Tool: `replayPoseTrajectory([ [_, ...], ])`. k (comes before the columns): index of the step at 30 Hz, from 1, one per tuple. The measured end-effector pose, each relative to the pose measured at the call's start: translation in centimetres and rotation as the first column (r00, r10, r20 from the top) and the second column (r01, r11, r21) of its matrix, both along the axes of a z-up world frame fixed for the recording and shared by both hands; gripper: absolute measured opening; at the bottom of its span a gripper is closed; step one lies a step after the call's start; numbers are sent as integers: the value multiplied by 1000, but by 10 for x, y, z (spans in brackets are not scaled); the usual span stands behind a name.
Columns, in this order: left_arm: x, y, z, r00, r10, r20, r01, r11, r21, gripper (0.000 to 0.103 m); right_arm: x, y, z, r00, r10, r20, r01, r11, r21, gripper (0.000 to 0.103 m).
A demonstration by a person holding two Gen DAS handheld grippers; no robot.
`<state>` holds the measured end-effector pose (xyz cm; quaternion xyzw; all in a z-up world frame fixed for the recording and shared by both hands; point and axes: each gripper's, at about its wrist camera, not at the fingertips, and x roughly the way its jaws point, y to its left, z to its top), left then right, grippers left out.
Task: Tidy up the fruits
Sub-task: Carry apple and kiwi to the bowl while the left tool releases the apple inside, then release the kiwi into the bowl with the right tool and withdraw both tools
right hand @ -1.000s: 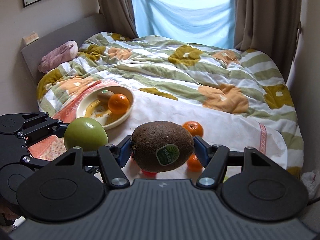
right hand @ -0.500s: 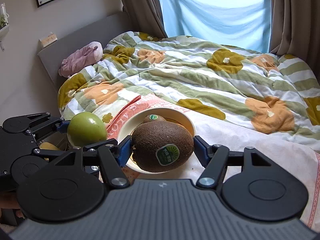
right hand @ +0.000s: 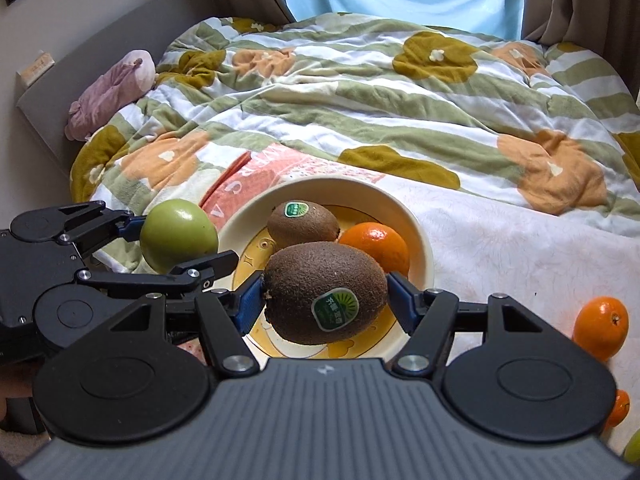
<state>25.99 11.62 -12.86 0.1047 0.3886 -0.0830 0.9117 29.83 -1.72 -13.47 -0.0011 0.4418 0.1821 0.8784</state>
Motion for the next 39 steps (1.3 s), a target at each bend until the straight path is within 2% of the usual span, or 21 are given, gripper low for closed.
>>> replayPoseTrajectory([
  [5, 22, 0, -21, 998, -53, -29, 53, 998, 15, 61, 2, -3, -20, 999, -36, -22, 35, 999, -30, 80],
  [11, 34, -3, -35, 995, -79, -62, 80, 997, 18, 61, 3, -6, -30, 998, -49, -35, 47, 998, -47, 80],
  [17, 36, -6, -39, 992, -90, -90, 93, 995, 22, 61, 2, -4, -34, 999, -27, -28, 25, 997, -71, 80],
  [24, 43, -10, -40, 994, -66, -85, 68, 997, 25, 64, 0, 0, -37, 1000, 10, -24, -12, 996, -94, 80],
  [27, 42, -10, -37, 995, -54, -83, 56, 998, 22, 79, -2, 1, -39, 999, 25, -26, -27, 995, -99, 80],
  [28, 40, -9, -34, 996, -49, -72, 51, 998, 23, 91, -3, 1, -39, 999, 28, -29, -31, 995, -97, 80],
  [29, 36, -8, -29, 998, -43, -53, 44, 999, 23, 97, -3, 1, -38, 999, 31, -29, -34, 995, -96, 80],
  [35, 22, 0, -4, 999, 6, -42, -7, 1000, -22, 98, -4, 2, -33, 998, 54, -26, -56, 993, -102, 80],
  [39, 11, 5, 7, 996, 73, -41, -76, 995, -63, 101, -1, 5, -41, 997, 72, -36, -75, 992, -104, 80],
])
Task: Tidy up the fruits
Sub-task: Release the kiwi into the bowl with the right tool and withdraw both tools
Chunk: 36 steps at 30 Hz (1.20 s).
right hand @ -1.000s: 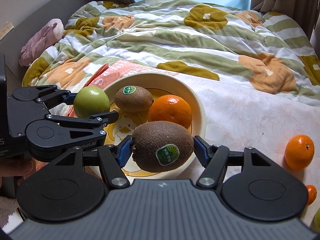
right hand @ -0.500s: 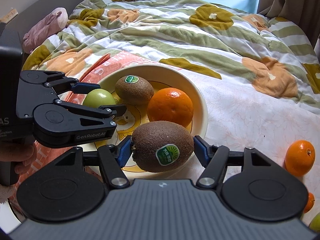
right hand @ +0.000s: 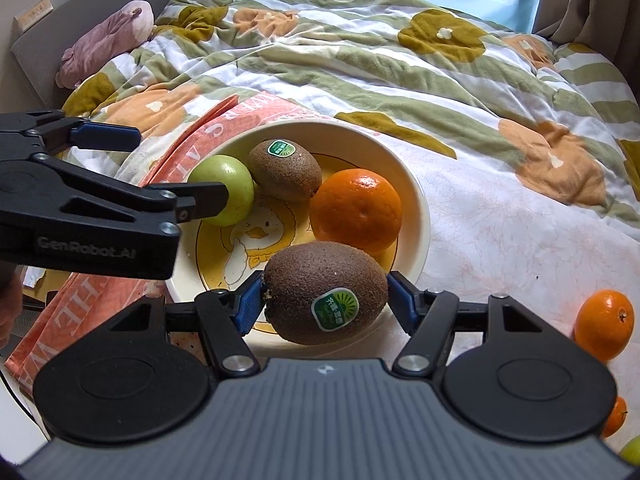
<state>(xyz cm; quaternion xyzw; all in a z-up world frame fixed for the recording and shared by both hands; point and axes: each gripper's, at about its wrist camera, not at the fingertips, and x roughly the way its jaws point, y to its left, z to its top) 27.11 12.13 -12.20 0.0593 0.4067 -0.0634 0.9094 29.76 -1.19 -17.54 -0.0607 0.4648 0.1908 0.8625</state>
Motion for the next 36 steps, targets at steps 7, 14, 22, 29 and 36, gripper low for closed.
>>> replayPoseTrajectory([
  [7, -13, 8, 5, 998, 66, 9, -66, 998, -16, 101, 2, 13, -16, 999, 34, -2, -34, 999, -15, 80],
  [14, -24, 15, 1, 995, 97, -8, -97, 995, -2, 101, -4, 15, -16, 998, 18, 53, -18, 1000, -12, 103],
  [22, -42, 23, 18, 989, 149, 15, -149, 988, -35, 101, -24, 11, 4, 990, 24, 139, -22, 1000, -17, 103],
  [29, -57, 20, 45, 986, 152, 62, -149, 988, -47, 101, -39, 3, 38, 989, 7, 146, -4, 1000, -22, 103],
  [36, -75, 14, 72, 984, 132, 122, -128, 991, -39, 101, -64, -12, 73, 982, -33, 185, 39, 999, -30, 103],
])
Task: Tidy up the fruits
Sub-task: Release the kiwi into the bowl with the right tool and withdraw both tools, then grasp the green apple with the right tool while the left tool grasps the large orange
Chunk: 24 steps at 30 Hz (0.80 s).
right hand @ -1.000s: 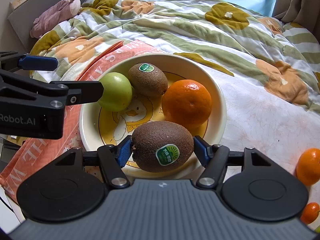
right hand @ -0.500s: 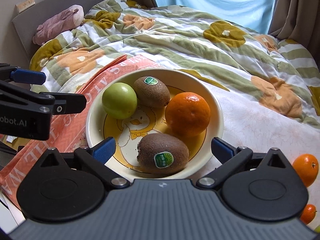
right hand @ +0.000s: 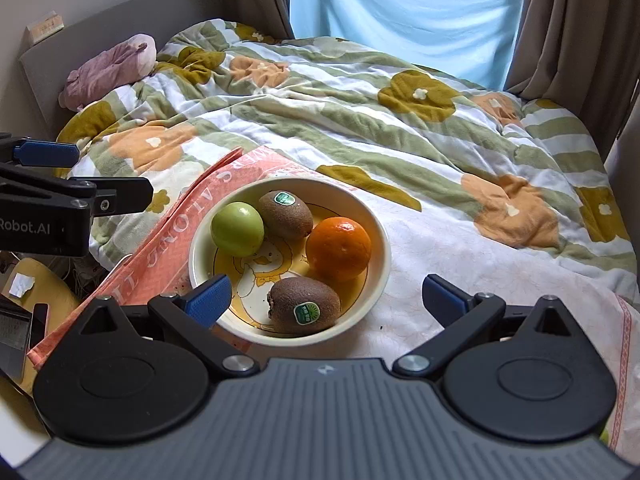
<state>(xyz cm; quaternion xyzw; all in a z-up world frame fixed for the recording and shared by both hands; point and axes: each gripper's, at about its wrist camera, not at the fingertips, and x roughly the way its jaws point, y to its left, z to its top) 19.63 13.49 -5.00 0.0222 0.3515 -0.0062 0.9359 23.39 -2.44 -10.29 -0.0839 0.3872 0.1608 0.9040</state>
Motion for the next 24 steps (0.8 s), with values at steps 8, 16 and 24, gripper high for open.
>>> replayPoseTrajectory([
  [8, -12, -20, 20, 994, -90, 58, 92, 995, -29, 101, -34, -39, 32, 989, -145, 37, 144, 989, 31, 103],
  [16, -15, -73, 27, 969, -223, 105, 219, 975, 42, 101, -59, -105, 41, 948, -318, 15, 315, 946, 79, 103],
  [24, 0, -145, 14, 943, -328, 53, 328, 945, 13, 101, -77, -182, 31, 906, -423, 25, 422, 906, 35, 103],
])
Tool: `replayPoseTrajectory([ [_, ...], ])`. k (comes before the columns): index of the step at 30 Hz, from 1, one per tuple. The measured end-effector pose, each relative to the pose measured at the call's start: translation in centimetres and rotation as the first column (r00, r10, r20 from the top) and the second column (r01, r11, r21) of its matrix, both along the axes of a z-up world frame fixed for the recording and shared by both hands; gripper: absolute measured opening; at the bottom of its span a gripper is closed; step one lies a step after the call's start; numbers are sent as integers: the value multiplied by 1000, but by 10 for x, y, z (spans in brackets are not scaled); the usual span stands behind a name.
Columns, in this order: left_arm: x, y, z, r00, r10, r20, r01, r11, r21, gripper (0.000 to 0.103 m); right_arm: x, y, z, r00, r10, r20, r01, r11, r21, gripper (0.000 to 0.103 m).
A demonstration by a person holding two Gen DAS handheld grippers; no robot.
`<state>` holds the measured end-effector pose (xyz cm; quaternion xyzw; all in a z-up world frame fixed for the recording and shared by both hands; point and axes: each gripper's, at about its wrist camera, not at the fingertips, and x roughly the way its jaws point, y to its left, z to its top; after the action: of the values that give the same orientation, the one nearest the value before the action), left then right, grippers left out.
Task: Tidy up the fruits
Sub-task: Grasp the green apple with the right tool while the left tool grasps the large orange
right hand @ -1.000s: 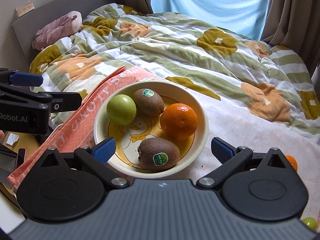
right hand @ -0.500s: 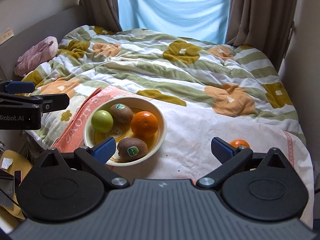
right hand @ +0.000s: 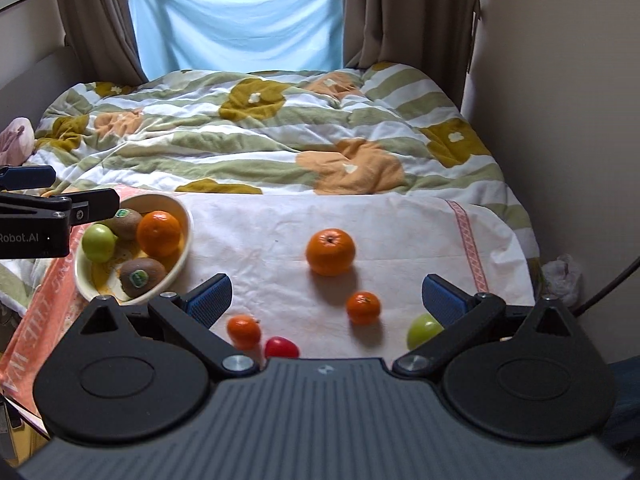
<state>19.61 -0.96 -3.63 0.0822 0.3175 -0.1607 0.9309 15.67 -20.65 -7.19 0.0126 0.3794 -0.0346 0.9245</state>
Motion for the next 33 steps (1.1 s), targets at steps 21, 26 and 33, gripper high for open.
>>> replayPoseTrajectory([
  [21, 73, -156, -111, 981, -146, -126, 158, 983, 91, 97, 16, -105, -106, 988, -4, -152, 12, 999, 51, 102],
  [26, 88, -170, -135, 968, -178, -174, 200, 973, 116, 92, 21, -112, -122, 987, -12, -159, 25, 997, 79, 98],
  [33, 100, -174, -154, 961, -169, -217, 199, 972, 123, 86, 28, -118, -134, 985, -13, -174, 33, 993, 110, 92],
])
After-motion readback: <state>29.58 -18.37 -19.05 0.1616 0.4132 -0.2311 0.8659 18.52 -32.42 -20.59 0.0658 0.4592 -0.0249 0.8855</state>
